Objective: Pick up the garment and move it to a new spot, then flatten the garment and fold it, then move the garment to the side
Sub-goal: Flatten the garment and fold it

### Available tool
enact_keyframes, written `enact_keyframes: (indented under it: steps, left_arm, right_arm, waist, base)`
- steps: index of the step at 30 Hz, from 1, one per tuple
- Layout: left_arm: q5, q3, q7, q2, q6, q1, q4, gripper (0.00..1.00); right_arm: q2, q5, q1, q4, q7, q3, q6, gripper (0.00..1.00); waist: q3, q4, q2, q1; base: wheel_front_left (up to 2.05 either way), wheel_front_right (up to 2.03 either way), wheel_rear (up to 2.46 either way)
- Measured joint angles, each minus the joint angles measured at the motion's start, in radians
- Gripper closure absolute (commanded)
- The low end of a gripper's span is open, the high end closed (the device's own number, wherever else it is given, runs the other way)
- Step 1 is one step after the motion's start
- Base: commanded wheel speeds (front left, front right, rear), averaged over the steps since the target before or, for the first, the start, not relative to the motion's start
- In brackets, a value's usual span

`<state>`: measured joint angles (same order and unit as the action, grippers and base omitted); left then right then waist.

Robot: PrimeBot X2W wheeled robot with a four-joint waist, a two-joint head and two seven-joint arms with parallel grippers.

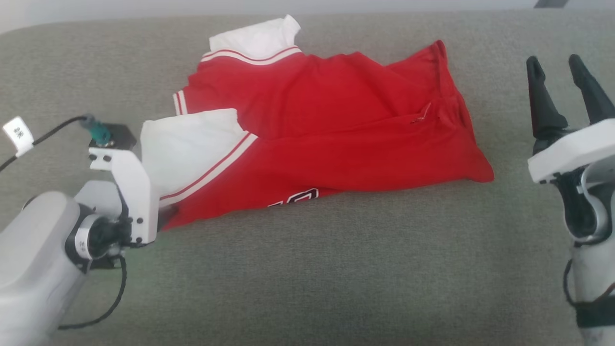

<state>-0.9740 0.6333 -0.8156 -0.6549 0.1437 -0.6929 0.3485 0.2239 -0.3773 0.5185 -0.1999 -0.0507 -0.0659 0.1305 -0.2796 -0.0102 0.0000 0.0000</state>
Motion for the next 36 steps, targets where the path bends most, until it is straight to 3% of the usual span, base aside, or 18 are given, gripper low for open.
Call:
enact_keyframes:
  steps: [4, 10, 11, 13, 24, 34, 35, 36]
  left_arm:
    - [-0.012, -0.015, 0.008, -0.008, 0.032, 0.035, -0.018, 0.0]
    - [-0.016, -0.03, 0.042, 0.0, 0.039, 0.039, 0.019, 0.0]
    - [-0.018, -0.032, 0.045, 0.002, 0.032, 0.038, 0.026, 0.27]
    - [-0.022, -0.036, 0.053, 0.01, 0.022, 0.034, 0.042, 1.0]
    - [-0.019, -0.016, 0.08, 0.058, -0.032, -0.009, 0.1, 1.0]
    - [-0.01, 0.007, 0.106, 0.106, -0.071, -0.05, 0.134, 1.0]
    - [-0.008, 0.008, 0.111, 0.111, -0.074, -0.052, 0.138, 1.0]
    - [-0.007, 0.009, 0.114, 0.115, -0.078, -0.054, 0.143, 1.0]
  right_arm:
    - [-0.055, 0.024, -0.048, 0.085, -0.021, -0.044, 0.0, 0.0]
    - [-0.088, 0.043, -0.096, 0.142, -0.106, -0.063, 0.0, 0.0]
    - [-0.087, 0.043, -0.103, 0.148, -0.12, -0.057, 0.0, 0.0]
    - [-0.088, 0.041, -0.109, 0.154, -0.154, -0.057, 0.0, 0.0]
    - [-0.061, 0.031, -0.125, 0.05, -0.454, -0.007, 0.0, 0.0]
    - [-0.032, 0.087, -0.009, -0.083, -0.722, -0.012, 0.0, 0.0]
    - [-0.031, 0.089, 0.001, -0.094, -0.743, -0.007, 0.0, 0.22]
    - [-0.029, 0.089, 0.008, -0.101, -0.755, -0.008, 0.0, 0.76]
  waist:
    - [-0.016, -0.018, 0.0, 0.0]
    - [-0.04, -0.038, 0.0001, 0.0]
    - [-0.043, -0.039, 0.0001, 0.0]
    - [-0.047, -0.04, 0.0, 0.0]
    - [-0.059, -0.007, 0.0, 0.0]
    - [-0.082, 0.051, 0.0001, 0.0]
    - [-0.084, 0.055, 0.0001, 0.0]
    - [-0.084, 0.059, 0.0001, 0.0]
  base:
    - [0.0, 0.0, 0.0]
    - [0.0, 0.0, 0.0]
    - [0.0, 0.0, 0.0]
    - [0.0, 0.0, 0.0]
    - [0.0, 0.0, 0.0]
    - [0.0, 0.0, 0.0]
    - [0.0, 0.0, 0.0]
    - [0.0, 0.0, 0.0]
